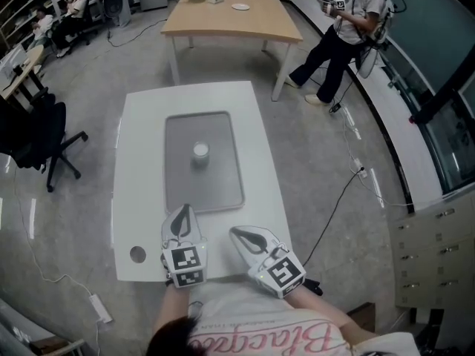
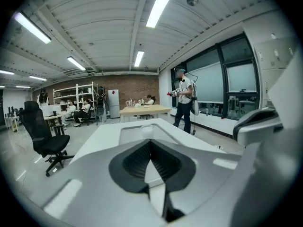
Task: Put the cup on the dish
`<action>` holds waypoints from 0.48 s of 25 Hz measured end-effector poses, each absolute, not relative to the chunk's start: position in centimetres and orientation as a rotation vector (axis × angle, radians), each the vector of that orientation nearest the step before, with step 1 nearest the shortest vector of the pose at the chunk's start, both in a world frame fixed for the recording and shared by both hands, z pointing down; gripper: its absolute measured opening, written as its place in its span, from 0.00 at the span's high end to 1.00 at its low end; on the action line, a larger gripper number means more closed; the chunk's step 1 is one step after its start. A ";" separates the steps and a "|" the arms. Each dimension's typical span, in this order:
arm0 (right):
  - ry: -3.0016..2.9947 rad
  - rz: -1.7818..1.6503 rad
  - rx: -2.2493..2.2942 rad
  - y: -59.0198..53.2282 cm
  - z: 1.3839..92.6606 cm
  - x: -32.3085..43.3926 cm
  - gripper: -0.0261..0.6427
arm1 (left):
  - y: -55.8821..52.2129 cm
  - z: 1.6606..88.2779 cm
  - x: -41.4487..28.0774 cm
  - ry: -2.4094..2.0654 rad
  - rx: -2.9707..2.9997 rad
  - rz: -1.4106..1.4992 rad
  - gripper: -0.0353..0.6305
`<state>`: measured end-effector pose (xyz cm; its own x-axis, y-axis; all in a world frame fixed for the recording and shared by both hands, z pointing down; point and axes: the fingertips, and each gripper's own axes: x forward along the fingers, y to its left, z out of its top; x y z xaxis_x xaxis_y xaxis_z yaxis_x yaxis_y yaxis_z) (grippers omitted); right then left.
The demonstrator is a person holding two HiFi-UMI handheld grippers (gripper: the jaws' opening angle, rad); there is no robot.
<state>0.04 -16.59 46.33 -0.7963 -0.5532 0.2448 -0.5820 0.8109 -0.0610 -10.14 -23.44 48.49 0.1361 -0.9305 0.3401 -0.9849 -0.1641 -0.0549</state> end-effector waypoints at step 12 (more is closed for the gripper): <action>-2.870 0.174 0.898 -12.2 43.9 0.3 0.96 | -17.1 44.5 -5.4 -1.765 2.443 0.411 0.95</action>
